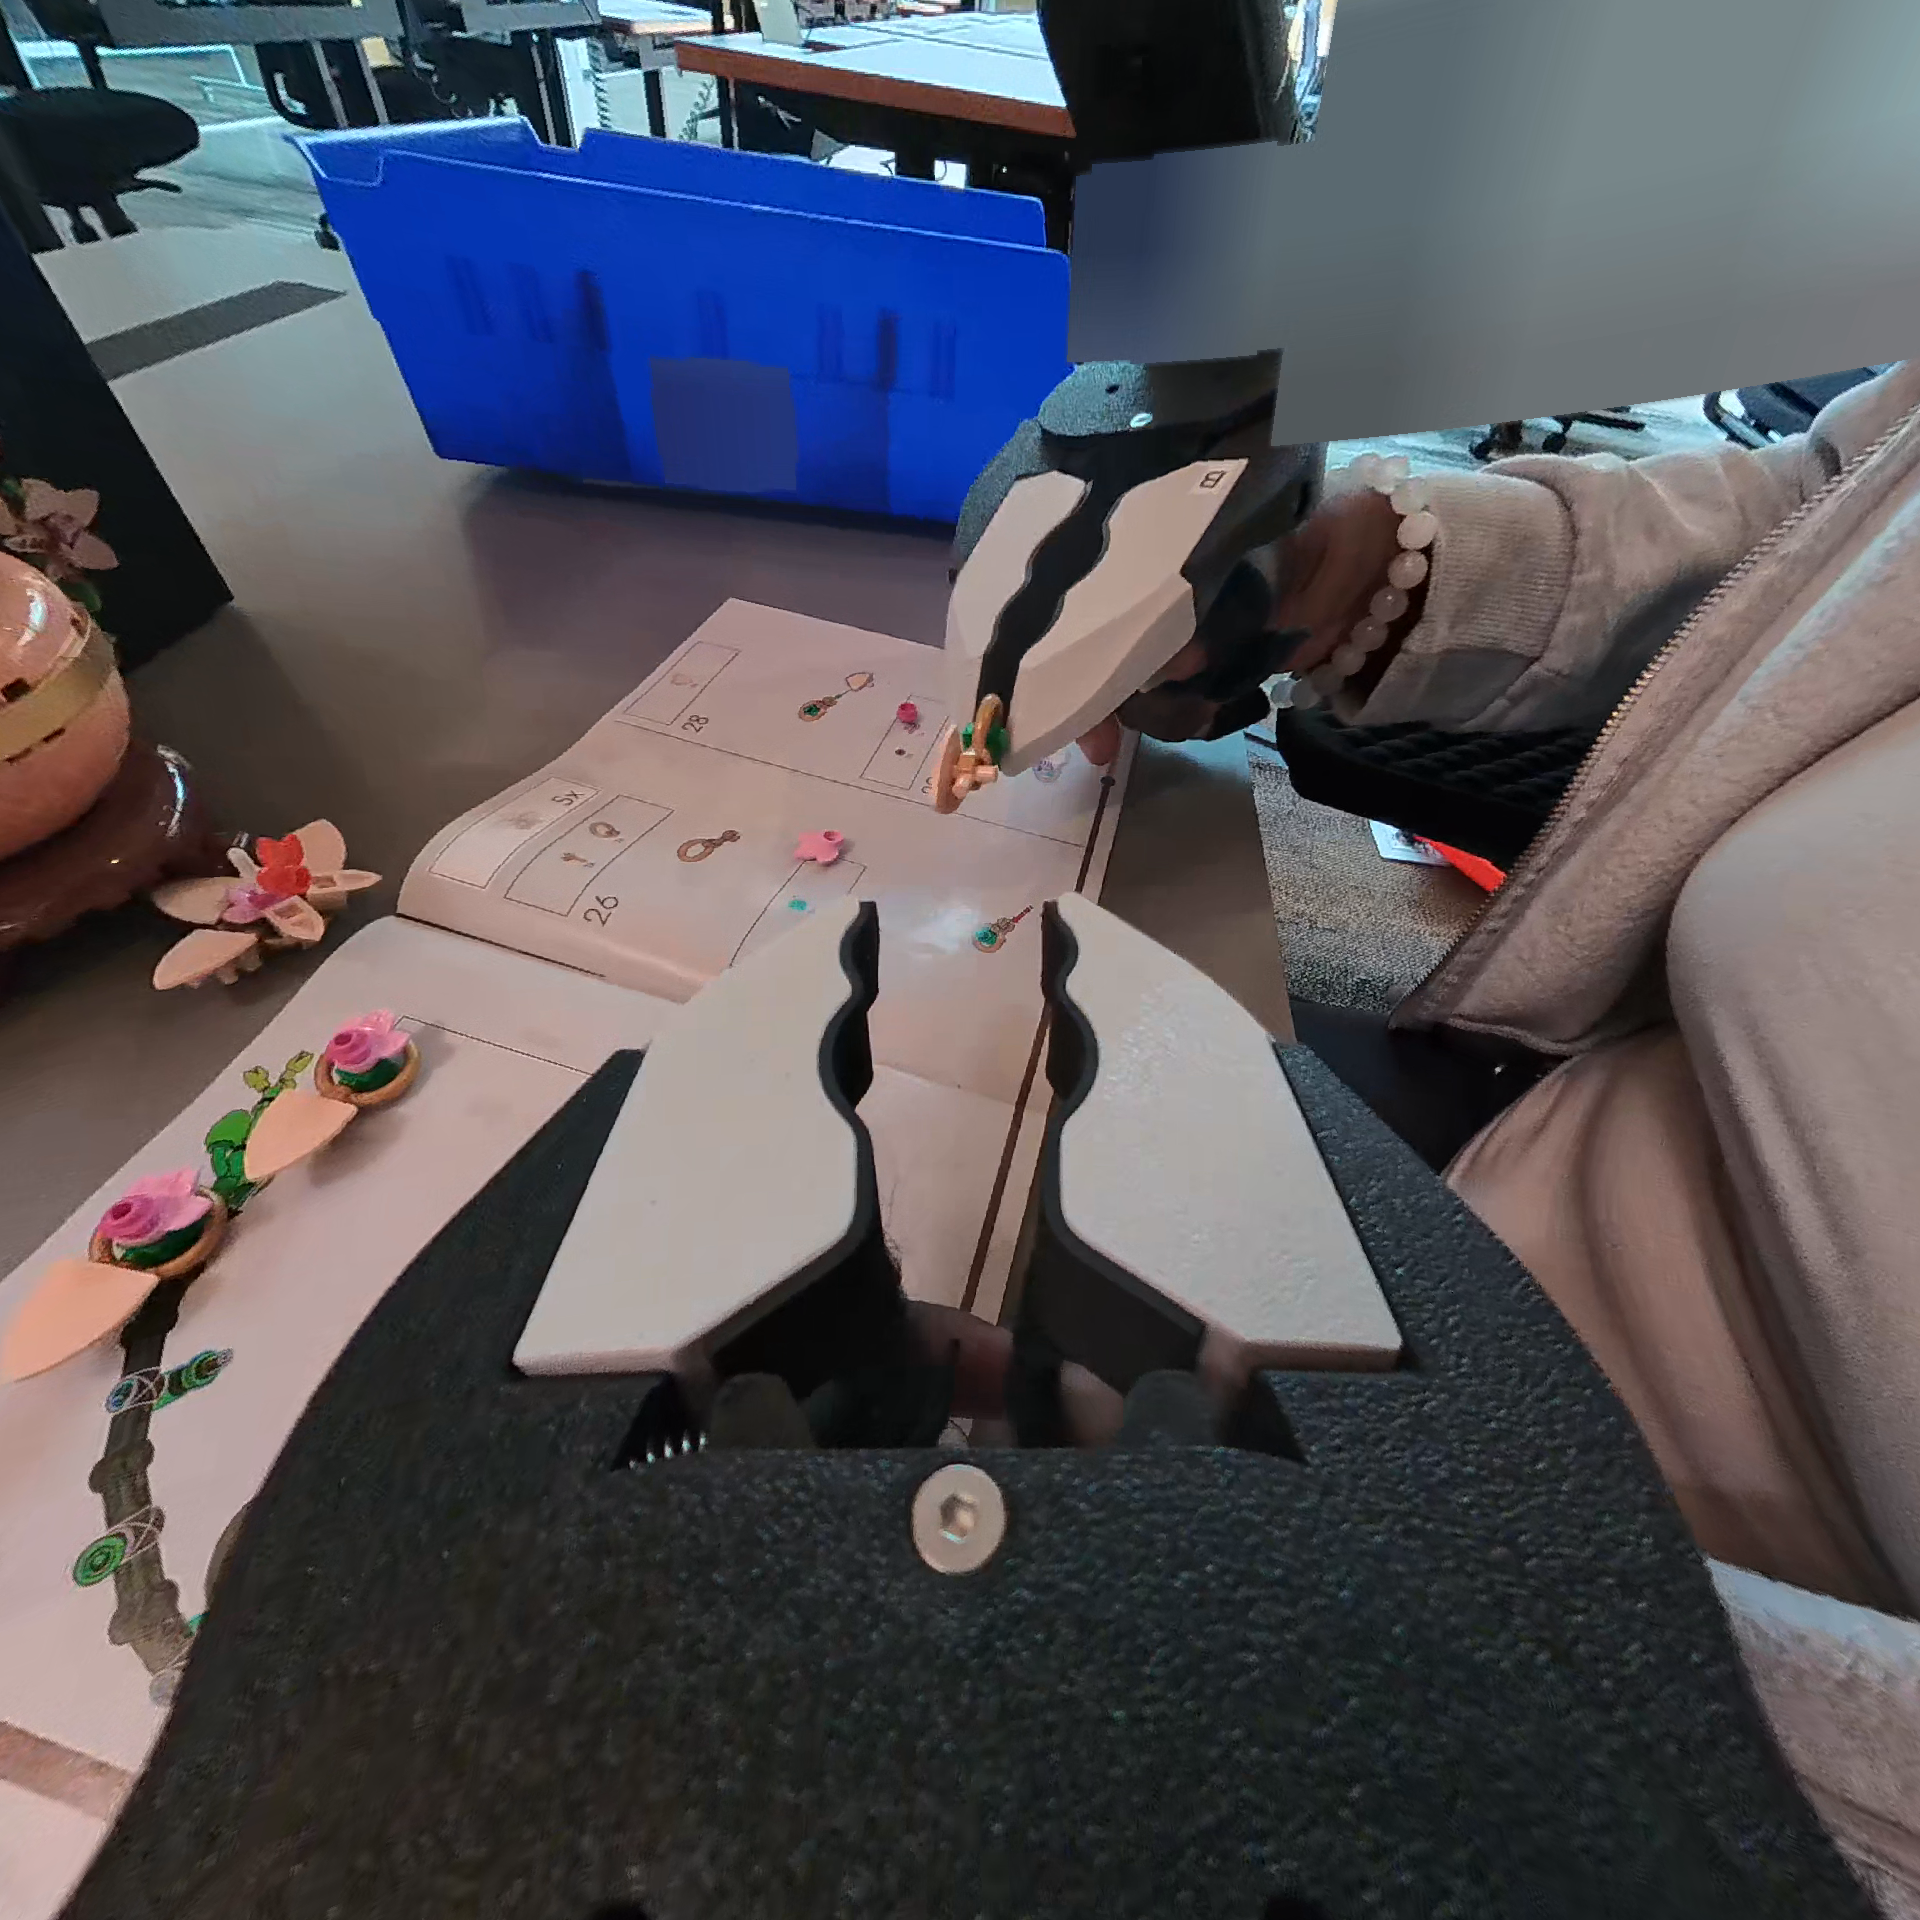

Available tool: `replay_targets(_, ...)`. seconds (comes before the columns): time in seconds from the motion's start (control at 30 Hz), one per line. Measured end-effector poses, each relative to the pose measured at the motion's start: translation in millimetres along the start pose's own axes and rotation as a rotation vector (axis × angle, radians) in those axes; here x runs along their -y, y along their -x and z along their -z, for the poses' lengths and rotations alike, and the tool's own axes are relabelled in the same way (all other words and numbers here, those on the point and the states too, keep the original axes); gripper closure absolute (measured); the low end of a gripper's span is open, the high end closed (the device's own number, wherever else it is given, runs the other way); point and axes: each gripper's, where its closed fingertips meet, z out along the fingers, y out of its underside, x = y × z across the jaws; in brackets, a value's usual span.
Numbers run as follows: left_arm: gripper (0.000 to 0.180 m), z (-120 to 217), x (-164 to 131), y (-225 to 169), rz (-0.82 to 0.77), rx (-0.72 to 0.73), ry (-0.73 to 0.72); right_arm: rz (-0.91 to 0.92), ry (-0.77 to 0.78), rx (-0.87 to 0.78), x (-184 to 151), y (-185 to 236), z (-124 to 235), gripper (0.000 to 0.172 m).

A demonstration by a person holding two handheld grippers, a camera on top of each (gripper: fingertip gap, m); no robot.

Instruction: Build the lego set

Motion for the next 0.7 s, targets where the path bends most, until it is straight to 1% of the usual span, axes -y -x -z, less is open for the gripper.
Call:
replay_targets(0.3,0.151,-3.3,-4.6,-1.6,-0.008,-0.011,0.033,-0.029,0.029,0.001,-2.2,1.0,-2.3,0.17)
replay_targets(0.53,0.151,-4.3,-5.9,-0.8,0.008,-0.017,0.043,-0.147,0.033,0.04,-1.8,2.2,-2.5,0.17)
replay_targets(0.7,0.152,-4.7,-6.3,-0.8,0.012,-0.02,0.046,-0.197,0.027,0.076,-0.9,5.7,-3.3,0.17)
